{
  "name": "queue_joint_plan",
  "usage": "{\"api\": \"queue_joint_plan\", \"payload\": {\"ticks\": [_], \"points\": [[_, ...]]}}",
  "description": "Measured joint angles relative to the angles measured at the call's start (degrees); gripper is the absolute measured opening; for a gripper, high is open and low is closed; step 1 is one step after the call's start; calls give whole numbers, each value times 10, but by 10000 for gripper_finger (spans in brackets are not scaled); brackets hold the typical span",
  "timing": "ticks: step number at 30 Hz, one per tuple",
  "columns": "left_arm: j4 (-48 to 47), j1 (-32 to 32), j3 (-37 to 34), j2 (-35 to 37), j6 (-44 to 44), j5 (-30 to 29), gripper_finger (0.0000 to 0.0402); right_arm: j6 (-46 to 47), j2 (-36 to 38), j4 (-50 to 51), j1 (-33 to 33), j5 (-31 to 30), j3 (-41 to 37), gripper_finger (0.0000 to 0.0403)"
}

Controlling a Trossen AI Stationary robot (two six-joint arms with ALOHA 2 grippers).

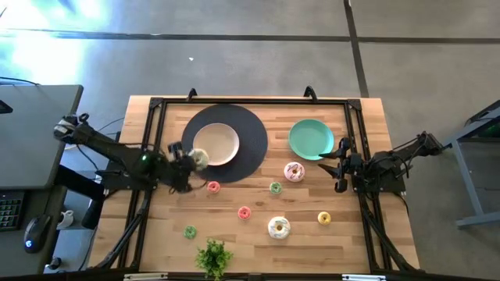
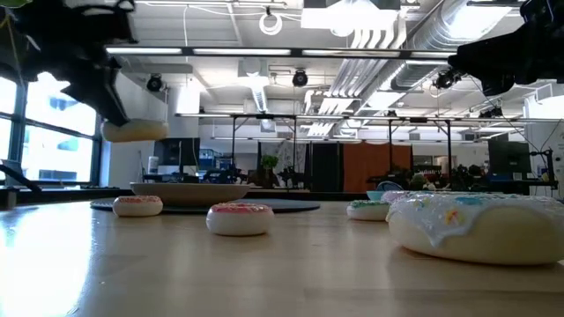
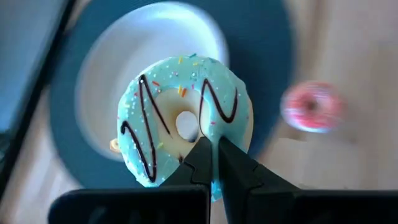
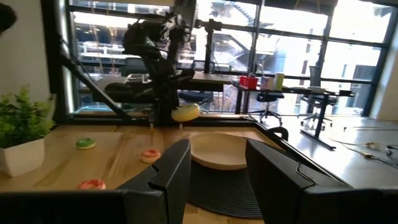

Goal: Pick & Place donuts
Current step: Put the big blue donut on the white plate

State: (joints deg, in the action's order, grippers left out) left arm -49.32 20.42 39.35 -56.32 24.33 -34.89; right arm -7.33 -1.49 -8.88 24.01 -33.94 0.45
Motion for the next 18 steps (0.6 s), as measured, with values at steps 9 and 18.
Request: {"api": "queue_joint_plan", "payload": {"ticks": [9, 18], "points": [[86, -235, 0, -11, -134, 153, 5, 0, 0, 0, 0, -26, 0, 152], [127, -389, 0, -79, -214, 252, 5, 54, 0, 28, 0, -29, 0, 152]]}}
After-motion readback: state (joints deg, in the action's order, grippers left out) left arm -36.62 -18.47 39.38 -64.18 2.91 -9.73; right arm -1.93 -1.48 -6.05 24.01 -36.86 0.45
